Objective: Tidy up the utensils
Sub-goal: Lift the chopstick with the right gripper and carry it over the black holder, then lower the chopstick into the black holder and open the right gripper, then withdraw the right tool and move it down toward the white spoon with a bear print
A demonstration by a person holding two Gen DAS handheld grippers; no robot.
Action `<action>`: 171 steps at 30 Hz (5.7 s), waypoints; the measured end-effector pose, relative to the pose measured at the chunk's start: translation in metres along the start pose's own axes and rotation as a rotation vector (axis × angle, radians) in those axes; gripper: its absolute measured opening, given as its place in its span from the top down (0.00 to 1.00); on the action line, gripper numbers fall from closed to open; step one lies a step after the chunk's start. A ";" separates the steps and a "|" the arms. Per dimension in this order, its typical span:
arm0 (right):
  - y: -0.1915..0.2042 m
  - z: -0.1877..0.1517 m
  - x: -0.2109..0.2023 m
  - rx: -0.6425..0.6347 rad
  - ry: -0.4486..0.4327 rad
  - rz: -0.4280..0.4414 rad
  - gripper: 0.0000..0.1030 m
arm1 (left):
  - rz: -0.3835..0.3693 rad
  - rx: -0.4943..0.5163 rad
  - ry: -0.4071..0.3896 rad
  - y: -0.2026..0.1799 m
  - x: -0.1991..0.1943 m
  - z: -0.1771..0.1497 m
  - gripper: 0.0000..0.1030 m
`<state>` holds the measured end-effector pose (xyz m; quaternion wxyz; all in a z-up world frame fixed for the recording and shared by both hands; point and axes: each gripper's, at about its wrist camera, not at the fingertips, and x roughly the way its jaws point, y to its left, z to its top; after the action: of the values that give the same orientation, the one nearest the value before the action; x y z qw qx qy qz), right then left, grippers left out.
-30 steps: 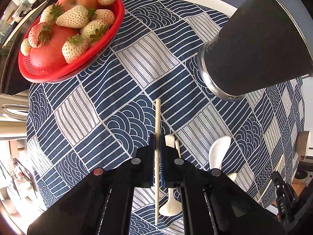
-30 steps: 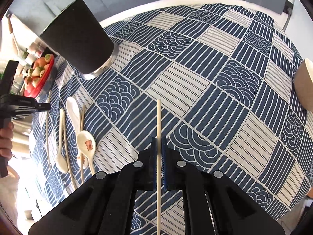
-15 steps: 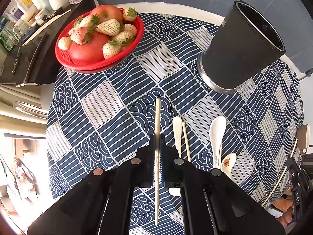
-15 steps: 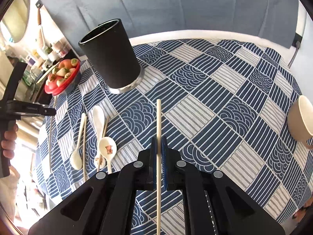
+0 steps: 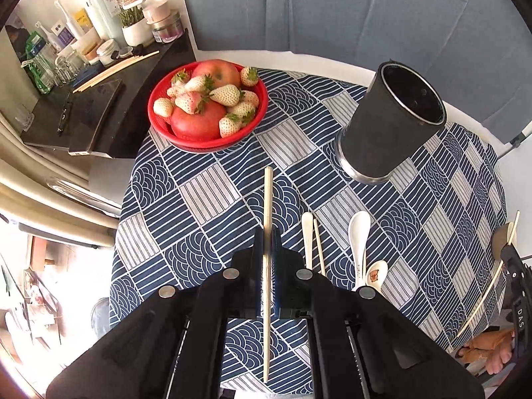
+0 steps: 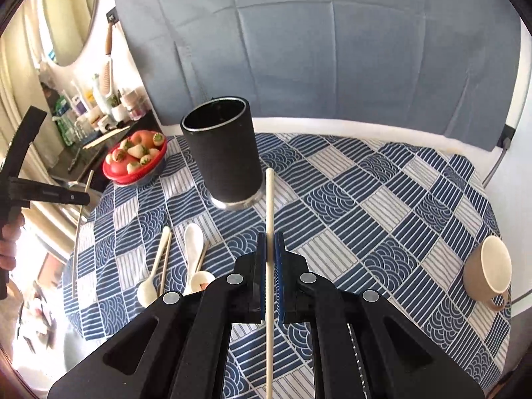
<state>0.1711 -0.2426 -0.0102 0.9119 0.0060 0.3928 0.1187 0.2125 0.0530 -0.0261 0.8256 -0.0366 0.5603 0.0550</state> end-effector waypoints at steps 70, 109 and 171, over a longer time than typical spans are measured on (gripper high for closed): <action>0.043 0.224 0.074 -0.122 -0.394 0.271 0.95 | -0.617 0.165 -0.518 -0.078 -0.023 0.189 0.95; 0.045 0.170 0.091 -0.149 -0.264 0.233 0.94 | -0.558 0.168 -0.407 -0.062 -0.003 0.123 0.77; 0.054 -0.027 0.112 -0.332 0.184 0.252 0.16 | -0.362 -0.006 -0.329 0.003 -0.017 -0.032 0.09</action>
<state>0.2150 -0.1672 -0.1032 0.8387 -0.1059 0.4456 0.2946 0.1766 0.0514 -0.0222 0.9021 -0.1295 0.4024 -0.0869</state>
